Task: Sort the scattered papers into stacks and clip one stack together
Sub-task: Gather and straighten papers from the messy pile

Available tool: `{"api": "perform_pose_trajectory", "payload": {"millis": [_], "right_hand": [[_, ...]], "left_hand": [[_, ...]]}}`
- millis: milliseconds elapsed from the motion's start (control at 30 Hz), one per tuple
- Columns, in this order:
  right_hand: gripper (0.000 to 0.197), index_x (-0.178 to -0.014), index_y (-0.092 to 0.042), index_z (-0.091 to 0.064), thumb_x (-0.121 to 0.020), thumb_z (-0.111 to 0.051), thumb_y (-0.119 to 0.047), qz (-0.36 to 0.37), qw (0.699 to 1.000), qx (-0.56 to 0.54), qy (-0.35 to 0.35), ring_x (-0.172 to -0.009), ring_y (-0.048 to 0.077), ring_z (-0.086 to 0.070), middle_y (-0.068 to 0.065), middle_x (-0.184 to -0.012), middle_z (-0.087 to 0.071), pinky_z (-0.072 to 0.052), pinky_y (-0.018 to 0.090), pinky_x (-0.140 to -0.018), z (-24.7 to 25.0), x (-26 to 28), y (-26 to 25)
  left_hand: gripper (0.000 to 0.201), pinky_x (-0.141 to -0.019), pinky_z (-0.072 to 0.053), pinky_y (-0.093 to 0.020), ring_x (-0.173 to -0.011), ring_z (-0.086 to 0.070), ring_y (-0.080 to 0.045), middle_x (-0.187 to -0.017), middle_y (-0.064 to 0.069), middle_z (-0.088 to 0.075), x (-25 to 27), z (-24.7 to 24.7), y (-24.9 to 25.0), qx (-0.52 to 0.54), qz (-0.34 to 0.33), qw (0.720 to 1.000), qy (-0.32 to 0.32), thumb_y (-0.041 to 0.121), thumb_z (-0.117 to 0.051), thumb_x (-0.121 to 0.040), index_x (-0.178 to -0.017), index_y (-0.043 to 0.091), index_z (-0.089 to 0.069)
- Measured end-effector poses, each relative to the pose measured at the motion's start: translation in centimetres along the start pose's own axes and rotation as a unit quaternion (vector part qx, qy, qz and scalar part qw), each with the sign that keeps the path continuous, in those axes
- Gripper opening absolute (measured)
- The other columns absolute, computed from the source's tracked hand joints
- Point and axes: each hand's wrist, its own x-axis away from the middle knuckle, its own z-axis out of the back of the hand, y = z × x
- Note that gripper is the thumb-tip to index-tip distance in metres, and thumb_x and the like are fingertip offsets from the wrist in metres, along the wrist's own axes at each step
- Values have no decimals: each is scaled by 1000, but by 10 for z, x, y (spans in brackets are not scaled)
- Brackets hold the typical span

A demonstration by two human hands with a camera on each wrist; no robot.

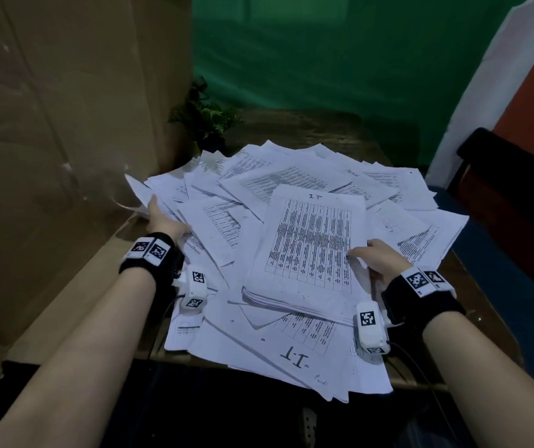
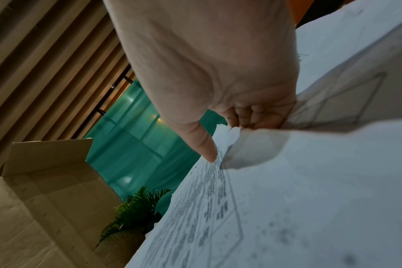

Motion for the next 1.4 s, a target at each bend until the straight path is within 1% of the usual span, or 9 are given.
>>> {"api": "perform_pose_trajectory", "payload": {"millis": [200, 333, 567, 700, 833, 900, 1067, 1233, 1400], "right_hand": [[33, -112, 3, -57, -88, -69, -17, 41, 993, 111, -6, -86, 27, -60, 17, -104, -65, -42, 30, -68, 5, -3, 1], [23, -105, 1, -60, -88, -69, -12, 58, 991, 120, 2, -88, 27, -60, 18, -103, -66, -43, 31, -74, 4, -2, 2], [44, -119, 1, -52, -84, -73, -18, 39, 996, 78, 7, -111, 33, -59, 17, -120, -61, -48, 38, -88, 3, -16, 11], [57, -113, -10, -51, -73, -75, -43, 0, 1000, 27, -13, -108, 36, -60, 15, -110, -57, -47, 39, -83, 10, -13, 7], [97, -152, -16, -26, -78, -65, -65, 147, 986, -46, 67, -135, 27, -42, 9, -148, -38, -38, 42, -107, 22, 28, -39], [103, -151, -21, -27, -69, -65, -69, 218, 956, -193, -15, -124, 21, -55, 2, -141, -47, -43, 39, -105, 25, 56, -65], [79, -142, -18, -41, -78, -75, -48, 228, 940, -211, -138, -117, 14, -60, -8, -135, -56, -46, 36, -99, 8, 79, -89], [28, -118, 2, -61, -95, -60, -14, 206, 941, -267, -18, -78, 19, -71, 11, -99, -73, -58, 28, -65, -2, 61, -85], [12, -87, -5, -64, -92, -55, 0, 123, 959, -232, 107, -71, 24, -64, 15, -89, -68, -53, 39, -70, 26, 35, -51]], "left_hand": [[66, -74, -42, -13, -99, -55, -16, -117, -1, -54, 25, 3, 26, -89, -252, 963, 26, -13, -51, -87, -138, 28, -45], [72, -81, -39, -18, -84, -58, -23, -70, -2, -51, 59, 16, 65, -123, -386, 912, 65, -15, -39, -82, -136, 31, -49], [58, -60, -38, -13, -58, -46, -1, -88, 4, -58, 93, 58, 138, -170, -565, 800, 107, -6, -45, -90, -137, 27, -48], [56, -78, -46, -6, -83, -51, 17, -118, 18, -57, 110, 69, 165, -4, -632, 771, 80, -11, -43, -82, -133, 12, -47], [85, -109, -39, -28, -139, -30, -9, -156, -3, -22, 92, 59, 169, 129, -557, 820, -6, -10, -59, -78, -151, 13, -20], [103, -114, -34, -42, -146, -22, -18, -161, -6, -10, 77, 46, 158, 164, -510, 840, -86, -4, -69, -77, -154, 15, -3], [109, -109, -40, -40, -131, -49, -19, -150, -8, -38, 79, 0, 120, 252, -336, 896, -146, 8, -82, -69, -152, 9, -11], [58, -78, -55, -25, -98, -69, -15, -113, -9, -69, 83, -18, 103, 269, -266, 913, -152, 11, -78, -77, -127, -3, -52], [13, -70, -58, -25, -76, -70, -9, -85, 5, -74, 67, 7, 89, 241, -244, 934, -98, 5, -66, -86, -99, 11, -65]]}}
